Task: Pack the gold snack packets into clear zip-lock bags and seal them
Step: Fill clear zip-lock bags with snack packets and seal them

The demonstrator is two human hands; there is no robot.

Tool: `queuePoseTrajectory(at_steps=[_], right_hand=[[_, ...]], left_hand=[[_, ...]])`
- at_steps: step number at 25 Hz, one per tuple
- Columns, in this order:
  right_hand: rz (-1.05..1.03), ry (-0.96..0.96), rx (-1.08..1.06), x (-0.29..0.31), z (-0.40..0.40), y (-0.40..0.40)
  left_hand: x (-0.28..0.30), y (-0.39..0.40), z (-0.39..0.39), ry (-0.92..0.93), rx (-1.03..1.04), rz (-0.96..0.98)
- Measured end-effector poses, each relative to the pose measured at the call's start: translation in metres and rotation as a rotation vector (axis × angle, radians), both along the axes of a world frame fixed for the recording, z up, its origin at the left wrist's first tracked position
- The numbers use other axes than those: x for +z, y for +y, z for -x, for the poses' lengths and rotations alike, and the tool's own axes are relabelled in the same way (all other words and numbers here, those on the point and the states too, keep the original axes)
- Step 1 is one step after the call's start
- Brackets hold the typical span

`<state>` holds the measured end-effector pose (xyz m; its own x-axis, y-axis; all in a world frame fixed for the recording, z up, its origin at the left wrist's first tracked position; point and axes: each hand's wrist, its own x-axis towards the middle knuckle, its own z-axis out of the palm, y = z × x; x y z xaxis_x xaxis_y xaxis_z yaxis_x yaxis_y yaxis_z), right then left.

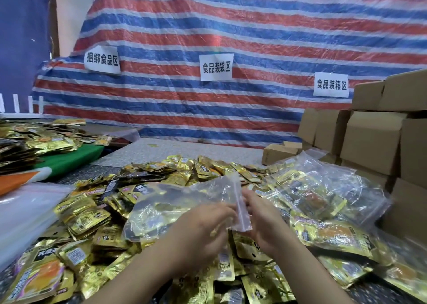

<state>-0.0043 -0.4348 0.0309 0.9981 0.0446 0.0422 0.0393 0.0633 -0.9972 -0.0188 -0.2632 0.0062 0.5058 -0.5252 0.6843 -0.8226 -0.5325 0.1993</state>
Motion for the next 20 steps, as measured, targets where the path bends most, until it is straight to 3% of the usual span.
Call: queuePoseTrajectory(at_steps=[3,6,9,13,20], right_hand=[[0.191,-0.067,-0.041,-0.015,0.002,-0.006],[0.177,-0.128,0.048,-0.023,0.008,-0.004],[0.349,-0.381,0.012,-0.027,0.016,0.008],[0.638,-0.654,-0.045,-0.028,0.024,0.017],[0.554,-0.499,0.081,-0.018,0.023,0.007]], left_hand=[[-0.004,-0.001,0.002,0.066,0.031,-0.062],[-0.005,-0.006,0.0,0.201,0.09,0.154],[-0.004,-0.009,-0.007,0.327,0.198,0.381],[-0.003,-0.008,-0.006,0.399,0.231,0.446],[0.002,-0.008,0.005,0.365,0.17,0.376]])
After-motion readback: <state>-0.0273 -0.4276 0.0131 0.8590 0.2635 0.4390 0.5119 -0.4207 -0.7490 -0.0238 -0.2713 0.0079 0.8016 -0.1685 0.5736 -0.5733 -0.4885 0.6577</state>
